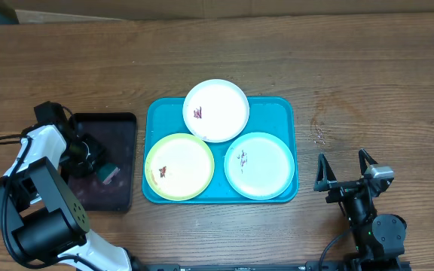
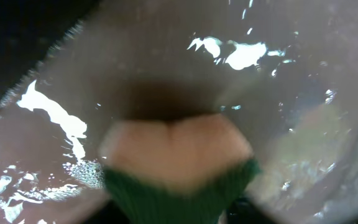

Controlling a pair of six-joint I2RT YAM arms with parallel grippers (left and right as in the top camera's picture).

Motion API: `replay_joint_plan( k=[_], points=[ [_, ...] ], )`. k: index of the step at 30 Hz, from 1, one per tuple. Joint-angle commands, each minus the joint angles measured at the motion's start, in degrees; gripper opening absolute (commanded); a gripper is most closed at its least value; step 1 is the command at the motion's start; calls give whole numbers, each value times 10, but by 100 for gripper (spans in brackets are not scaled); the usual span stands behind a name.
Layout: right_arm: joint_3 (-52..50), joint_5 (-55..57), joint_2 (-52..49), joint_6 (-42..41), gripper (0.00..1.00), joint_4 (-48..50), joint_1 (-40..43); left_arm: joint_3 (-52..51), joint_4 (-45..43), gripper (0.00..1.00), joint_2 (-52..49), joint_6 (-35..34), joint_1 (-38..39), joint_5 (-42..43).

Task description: Clean dirty plates on tray and stack at the side

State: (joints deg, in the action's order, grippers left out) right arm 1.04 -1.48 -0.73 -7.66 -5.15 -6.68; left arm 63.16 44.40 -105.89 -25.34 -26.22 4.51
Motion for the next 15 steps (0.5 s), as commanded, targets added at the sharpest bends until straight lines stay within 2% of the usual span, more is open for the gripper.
replay_joint_plan(
  k=[1,7,12,13,15],
  points=[
    [-6,3,4,2,100,3,3,-12,7,100,-19,0,-1,0],
    [-6,3,4,2,100,3,3,-12,21,100,-19,0,-1,0],
    [-6,3,4,2,100,3,3,-12,21,71,-19,0,-1,0],
    [-6,3,4,2,100,3,3,-12,21,60,-19,0,-1,0],
    [-6,3,4,2,100,3,3,-12,21,46,-19,0,-1,0]
  ],
)
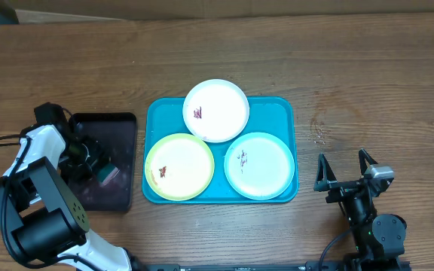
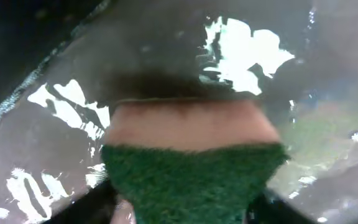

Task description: Clean dirty plates on tray and stack at the side

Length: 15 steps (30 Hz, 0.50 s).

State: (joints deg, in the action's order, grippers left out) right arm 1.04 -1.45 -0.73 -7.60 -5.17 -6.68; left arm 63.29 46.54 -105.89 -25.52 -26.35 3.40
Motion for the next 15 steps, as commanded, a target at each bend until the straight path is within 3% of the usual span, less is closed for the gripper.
replay_joint_plan(
  k=[1,5,7,15],
  points=[
    [-6,3,4,2,100,3,3,-13,0,39,-19,2,1,11],
    [-6,3,4,2,100,3,3,-13,0,9,-19,2,1,11],
    [-6,3,4,2,100,3,3,-13,2,4,-19,2,1,11],
    [-6,3,4,2,100,3,3,11,27,4,-19,2,0,60]
  ],
)
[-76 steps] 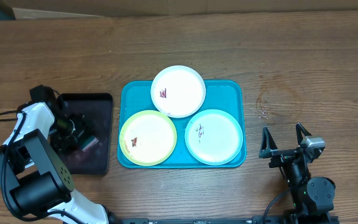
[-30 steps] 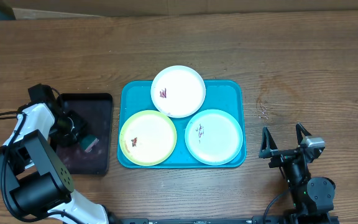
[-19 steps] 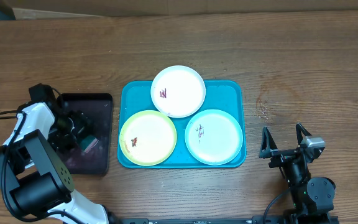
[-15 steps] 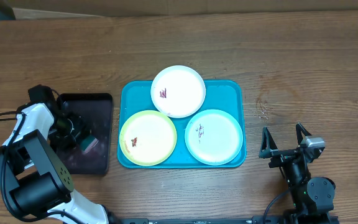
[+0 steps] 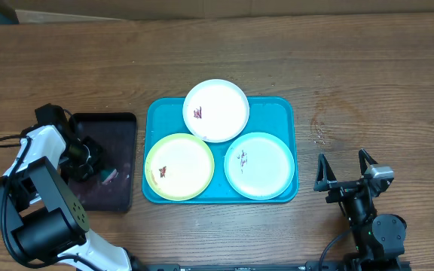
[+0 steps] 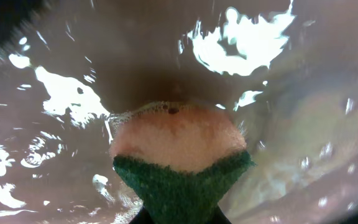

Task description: Clean dirty plates on tray and stack at the side

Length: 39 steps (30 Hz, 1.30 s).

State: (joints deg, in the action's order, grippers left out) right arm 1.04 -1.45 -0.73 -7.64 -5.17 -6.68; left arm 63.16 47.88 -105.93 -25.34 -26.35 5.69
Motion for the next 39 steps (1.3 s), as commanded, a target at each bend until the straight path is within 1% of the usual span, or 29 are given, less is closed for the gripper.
replay_joint_plan(
  k=[1,4,8,10,13,17,20,22,24,27,29,31,33,39],
  points=[
    [-6,3,4,2,100,3,3,24,24,4,-18,1,0,45],
    [-6,3,4,2,100,3,3,76,74,4,-17,1,0,60],
    [-6,3,4,2,100,3,3,168,168,4,-8,2,0,66],
    [-6,3,4,2,100,3,3,216,208,5,0,19,0,66],
    [-6,3,4,2,100,3,3,267,241,4,24,42,2,65],
    [-6,3,4,2,100,3,3,278,231,4,68,44,2,48],
    [-6,3,4,2,100,3,3,272,218,4,77,43,6,-18],
    [-6,3,4,2,100,3,3,238,198,4,73,28,13,-47],
    [-6,3,4,2,100,3,3,191,166,4,67,18,16,-45],
    [-6,3,4,2,100,3,3,105,85,4,57,9,20,-41],
    [-6,3,4,2,100,3,3,84,68,4,55,10,18,-23],
    [-6,3,4,2,100,3,3,93,76,4,57,25,15,-6],
    [-6,3,4,2,100,3,3,125,101,4,62,43,12,14],
    [-6,3,4,2,100,3,3,280,209,4,84,48,12,51]
  ],
)
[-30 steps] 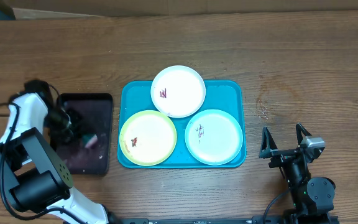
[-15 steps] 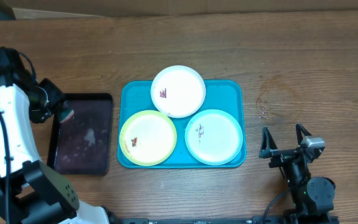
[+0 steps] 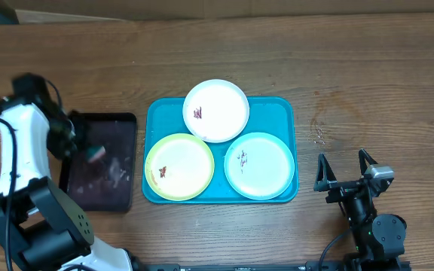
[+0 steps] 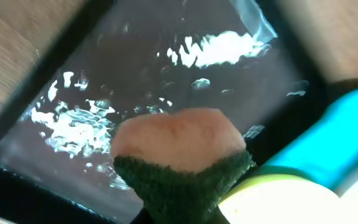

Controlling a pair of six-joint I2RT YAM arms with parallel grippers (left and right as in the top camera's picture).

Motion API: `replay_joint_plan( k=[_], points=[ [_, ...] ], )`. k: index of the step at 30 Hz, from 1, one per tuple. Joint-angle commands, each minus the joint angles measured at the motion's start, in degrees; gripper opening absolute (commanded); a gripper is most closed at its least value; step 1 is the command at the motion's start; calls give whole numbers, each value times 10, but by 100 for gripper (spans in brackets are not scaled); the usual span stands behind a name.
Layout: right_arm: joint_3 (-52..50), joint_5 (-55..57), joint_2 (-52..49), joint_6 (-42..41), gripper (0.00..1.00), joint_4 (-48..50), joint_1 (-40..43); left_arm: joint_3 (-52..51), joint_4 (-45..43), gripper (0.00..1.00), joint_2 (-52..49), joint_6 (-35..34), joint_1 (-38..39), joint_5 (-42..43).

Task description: Clean dirty plates on tray and stack at the side

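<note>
My left gripper (image 3: pixel 89 153) is shut on a sponge (image 4: pixel 179 158) with a tan top and green scrub side, held above the black water tray (image 3: pixel 104 177). On the blue tray (image 3: pixel 285 113) lie three dirty plates: a white plate (image 3: pixel 215 110) at the back, a yellow-green plate (image 3: pixel 178 166) front left and a pale blue plate (image 3: pixel 259 165) front right, each with a small dark smear. The yellow-green plate (image 4: pixel 278 202) shows at the lower right of the left wrist view. My right gripper (image 3: pixel 345 169) rests open at the table's front right.
The black tray (image 4: pixel 135 93) holds rippling water and stands just left of the blue tray (image 4: pixel 334 140). Bare wooden table (image 3: pixel 368 75) lies to the right of and behind the blue tray.
My left gripper has risen out of the water with the sponge; the left arm now stands farther back and higher. The water is still rippling. The right arm has not moved.
My left gripper held the sponge down in the water of the black tray through all three earlier moments, shifting slightly within it. Now the wet sponge is lifted clear above the tray. The plates and the right arm have stayed put.
</note>
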State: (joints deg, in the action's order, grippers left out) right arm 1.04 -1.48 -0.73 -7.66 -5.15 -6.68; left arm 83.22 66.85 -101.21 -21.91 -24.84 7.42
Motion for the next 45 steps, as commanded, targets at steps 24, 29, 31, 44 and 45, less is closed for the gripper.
replay_joint_plan(
  k=[24,29,31,44,45],
  points=[
    [-6,3,4,2,100,3,3,133,59,4,75,40,28,36],
    [-6,3,4,2,100,3,3,185,89,4,97,50,44,-28],
    [-6,3,4,2,100,3,3,138,84,4,96,25,60,-113],
    [-6,3,4,2,100,3,3,-2,27,4,56,2,64,-64],
    [-6,3,4,2,100,3,3,39,56,4,57,6,63,-63]
  ],
)
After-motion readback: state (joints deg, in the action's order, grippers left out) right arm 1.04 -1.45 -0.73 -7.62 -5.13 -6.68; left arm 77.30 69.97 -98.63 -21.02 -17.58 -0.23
